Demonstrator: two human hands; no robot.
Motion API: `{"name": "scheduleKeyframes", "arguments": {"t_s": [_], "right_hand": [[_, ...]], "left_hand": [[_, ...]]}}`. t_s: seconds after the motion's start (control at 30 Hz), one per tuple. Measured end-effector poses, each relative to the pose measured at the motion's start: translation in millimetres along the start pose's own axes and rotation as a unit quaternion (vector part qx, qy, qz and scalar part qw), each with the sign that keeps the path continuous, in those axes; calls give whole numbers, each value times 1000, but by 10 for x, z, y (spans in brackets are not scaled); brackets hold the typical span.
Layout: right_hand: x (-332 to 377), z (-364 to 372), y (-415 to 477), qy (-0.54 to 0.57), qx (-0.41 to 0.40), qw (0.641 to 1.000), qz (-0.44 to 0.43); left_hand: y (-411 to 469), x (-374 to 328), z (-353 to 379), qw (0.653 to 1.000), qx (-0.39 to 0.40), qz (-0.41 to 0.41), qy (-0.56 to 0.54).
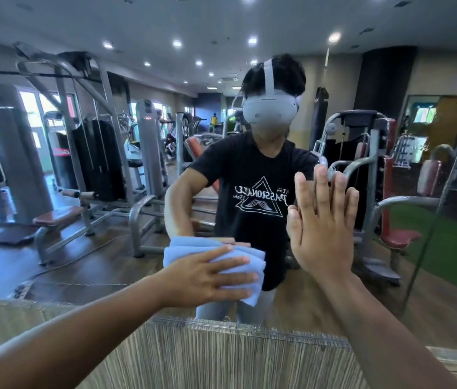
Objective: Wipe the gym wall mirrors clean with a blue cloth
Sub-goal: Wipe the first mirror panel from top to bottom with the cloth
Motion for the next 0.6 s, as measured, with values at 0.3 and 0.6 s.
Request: {"name": "scheduleKeyframes", "arguments": {"t_s": [0.3, 0.6], "right_hand": [[17, 8, 5, -3, -15, 1000, 5], [10, -33, 8, -2, 5, 1000, 12]], "left_hand": [[291, 1495, -977, 967, -135, -207, 57], [414, 716, -577, 977, -132, -167, 20]]}}
Point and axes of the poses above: each hand's wrist, its own y-axis towards the middle knuckle, its own z-axis out of the palm, x = y × z, the point moved 6 cm from there along y, towards the middle knuckle, and after that the axes turned 5 degrees about -y, right-handed, at the moved point
